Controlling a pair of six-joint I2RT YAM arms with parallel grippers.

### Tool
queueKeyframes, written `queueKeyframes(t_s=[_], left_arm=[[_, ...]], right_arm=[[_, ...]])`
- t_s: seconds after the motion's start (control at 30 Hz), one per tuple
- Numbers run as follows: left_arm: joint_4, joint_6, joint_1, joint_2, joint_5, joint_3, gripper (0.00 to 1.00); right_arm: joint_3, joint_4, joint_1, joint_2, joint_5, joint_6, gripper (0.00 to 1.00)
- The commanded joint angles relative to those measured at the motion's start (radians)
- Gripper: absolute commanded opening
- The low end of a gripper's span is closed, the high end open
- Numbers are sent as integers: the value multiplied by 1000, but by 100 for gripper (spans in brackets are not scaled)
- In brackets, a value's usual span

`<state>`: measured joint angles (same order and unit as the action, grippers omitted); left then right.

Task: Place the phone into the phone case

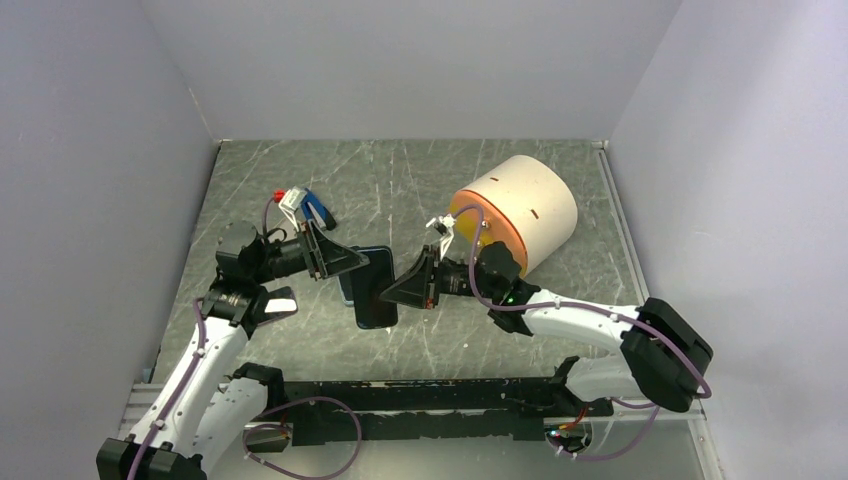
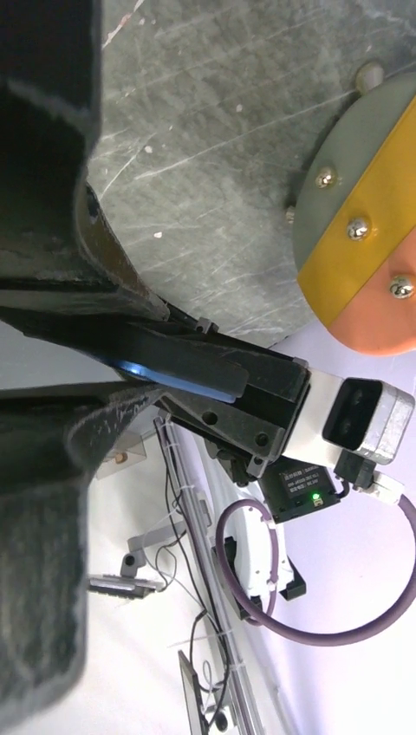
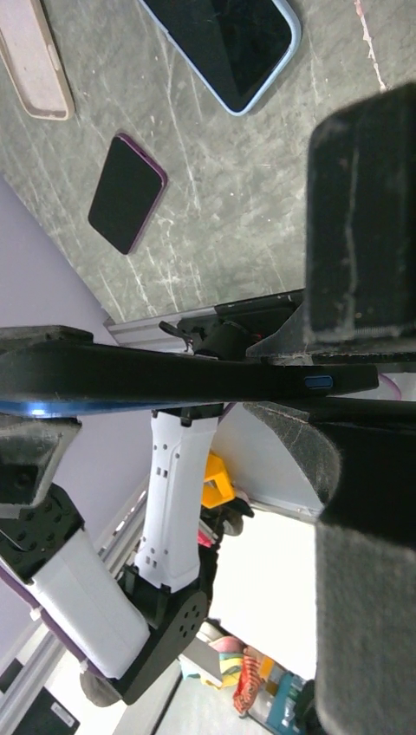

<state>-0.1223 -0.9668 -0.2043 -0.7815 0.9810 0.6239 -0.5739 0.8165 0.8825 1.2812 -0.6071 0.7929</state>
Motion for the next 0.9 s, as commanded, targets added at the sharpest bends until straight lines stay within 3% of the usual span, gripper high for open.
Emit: queueKeyframes(t_s=[0.0,0.1,0.27,0.33,0.43,0.53,0.67,0.87], left_arm=[[0,6,2,4,-14,54,24],[37,41,2,9,-24,62,4],[106,92,2,17,-47,74,2],[120,105,2,18,-50,80,11],[142,103,2,18,-46,81,41],[141,94,2,17,-33,77,57],[60,49,1,15,4,41,62],[-40,-14,2,-14,49,2,56]], right_arm=[[-72,58,10,-13,-1,-31,0],[-76,35,10,-16,17,-38,0],[-84,16,10,-15,31,-45,0],[-81,22,10,-17,41,-40,0],[-63,72,10,-34,84,-19,0],[-50,109,10,-60,132,-6,0],[-33,157,10,-92,205,8,0],[-45,193,10,-70,208,22,0]])
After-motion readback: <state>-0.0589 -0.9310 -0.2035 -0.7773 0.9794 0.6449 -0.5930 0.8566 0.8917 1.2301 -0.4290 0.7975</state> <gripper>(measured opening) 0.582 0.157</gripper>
